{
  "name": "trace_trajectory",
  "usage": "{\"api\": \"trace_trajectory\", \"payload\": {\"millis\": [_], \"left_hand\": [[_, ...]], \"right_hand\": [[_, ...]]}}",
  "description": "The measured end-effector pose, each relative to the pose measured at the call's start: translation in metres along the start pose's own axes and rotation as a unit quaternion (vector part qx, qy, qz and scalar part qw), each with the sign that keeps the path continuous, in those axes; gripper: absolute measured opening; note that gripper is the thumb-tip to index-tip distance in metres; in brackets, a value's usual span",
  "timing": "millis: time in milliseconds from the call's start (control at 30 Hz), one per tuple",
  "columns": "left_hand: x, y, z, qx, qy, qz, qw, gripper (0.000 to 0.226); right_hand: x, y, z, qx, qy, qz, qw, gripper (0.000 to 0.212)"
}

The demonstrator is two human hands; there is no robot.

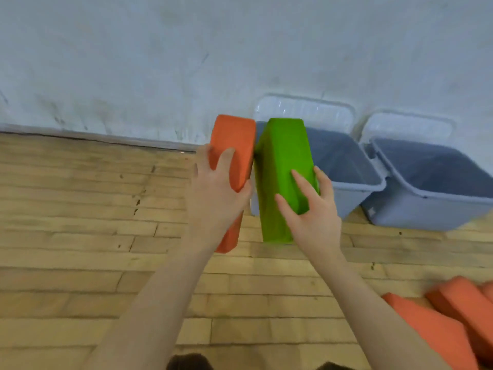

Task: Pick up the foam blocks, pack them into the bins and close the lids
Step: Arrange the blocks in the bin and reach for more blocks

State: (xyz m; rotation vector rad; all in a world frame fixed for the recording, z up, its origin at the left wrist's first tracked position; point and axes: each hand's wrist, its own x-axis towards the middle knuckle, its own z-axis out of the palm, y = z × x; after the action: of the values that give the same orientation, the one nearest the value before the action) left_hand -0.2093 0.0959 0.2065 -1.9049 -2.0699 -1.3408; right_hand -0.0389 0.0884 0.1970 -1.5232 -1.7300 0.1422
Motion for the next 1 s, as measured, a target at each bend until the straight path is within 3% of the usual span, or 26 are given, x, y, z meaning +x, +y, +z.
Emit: {"api": "trace_trajectory", "payload": {"millis": [333,533,633,700,833,933,1000], "left_hand": [[0.083,0.070,0.146,-0.045,-0.076,0.077,0.993,0.059],[0.163,0.131,0.253,-0.113,-0.007,0.038,0.993,0.056],[0.182,0.139,0.302,-0.107,-0.043,-0.002,0.993,0.054],[0.177,0.135,0.321,-0.039,-0.098,-0.024,0.994,0.052],[0.139,0.121,0.318,0.048,-0.154,0.053,0.985,0.041],[0.105,0.119,0.299,0.070,-0.183,0.083,0.977,0.049],[0.083,0.119,0.281,0.061,-0.196,0.099,0.974,0.043]], "right_hand": [[0.117,0.129,-0.027,-0.008,0.083,0.043,0.996,0.049],[0.224,0.212,-0.008,0.055,0.096,0.066,0.992,0.046],[0.251,0.243,0.012,0.081,0.052,0.049,0.994,0.046],[0.253,0.261,0.022,0.056,0.019,0.047,0.997,0.044],[0.216,0.282,0.020,0.038,-0.017,0.049,0.998,0.034],[0.176,0.284,0.003,0.022,-0.029,0.071,0.997,0.027],[0.144,0.278,-0.011,0.020,-0.017,0.077,0.997,0.025]]}}
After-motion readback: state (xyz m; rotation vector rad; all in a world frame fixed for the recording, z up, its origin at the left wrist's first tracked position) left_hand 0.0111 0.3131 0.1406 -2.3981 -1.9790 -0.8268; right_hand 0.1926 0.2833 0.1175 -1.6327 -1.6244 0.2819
